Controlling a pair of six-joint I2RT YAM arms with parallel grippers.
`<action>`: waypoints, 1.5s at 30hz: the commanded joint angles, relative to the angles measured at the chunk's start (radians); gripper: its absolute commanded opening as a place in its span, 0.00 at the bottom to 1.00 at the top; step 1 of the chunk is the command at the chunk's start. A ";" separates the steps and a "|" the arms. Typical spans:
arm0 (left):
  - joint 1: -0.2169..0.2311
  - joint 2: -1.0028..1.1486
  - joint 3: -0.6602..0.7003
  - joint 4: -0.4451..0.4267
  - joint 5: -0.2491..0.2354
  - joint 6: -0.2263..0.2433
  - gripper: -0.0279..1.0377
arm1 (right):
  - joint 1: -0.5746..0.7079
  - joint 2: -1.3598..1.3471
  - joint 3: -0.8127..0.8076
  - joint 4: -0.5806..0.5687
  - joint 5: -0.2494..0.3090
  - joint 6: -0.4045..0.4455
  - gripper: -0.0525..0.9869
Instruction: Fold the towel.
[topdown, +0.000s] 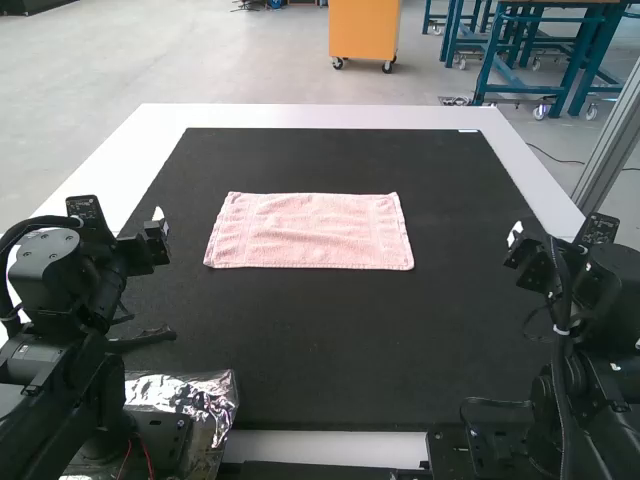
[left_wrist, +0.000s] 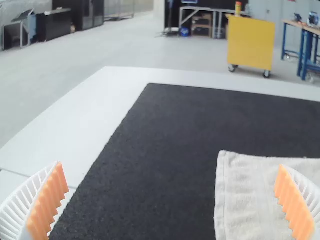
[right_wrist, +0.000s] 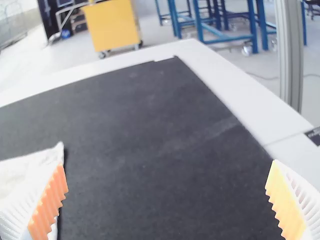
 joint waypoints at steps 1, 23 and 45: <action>-0.003 -0.007 -0.006 0.005 0.002 -0.012 0.94 | -0.005 -0.010 -0.007 0.001 0.011 0.010 0.93; 0.003 -0.007 -0.006 0.053 0.003 0.005 0.93 | -0.003 -0.011 -0.009 0.177 0.013 -0.227 0.93; -0.006 0.019 0.105 0.396 0.014 0.457 0.90 | 0.001 0.084 0.166 0.340 -0.067 -0.561 0.92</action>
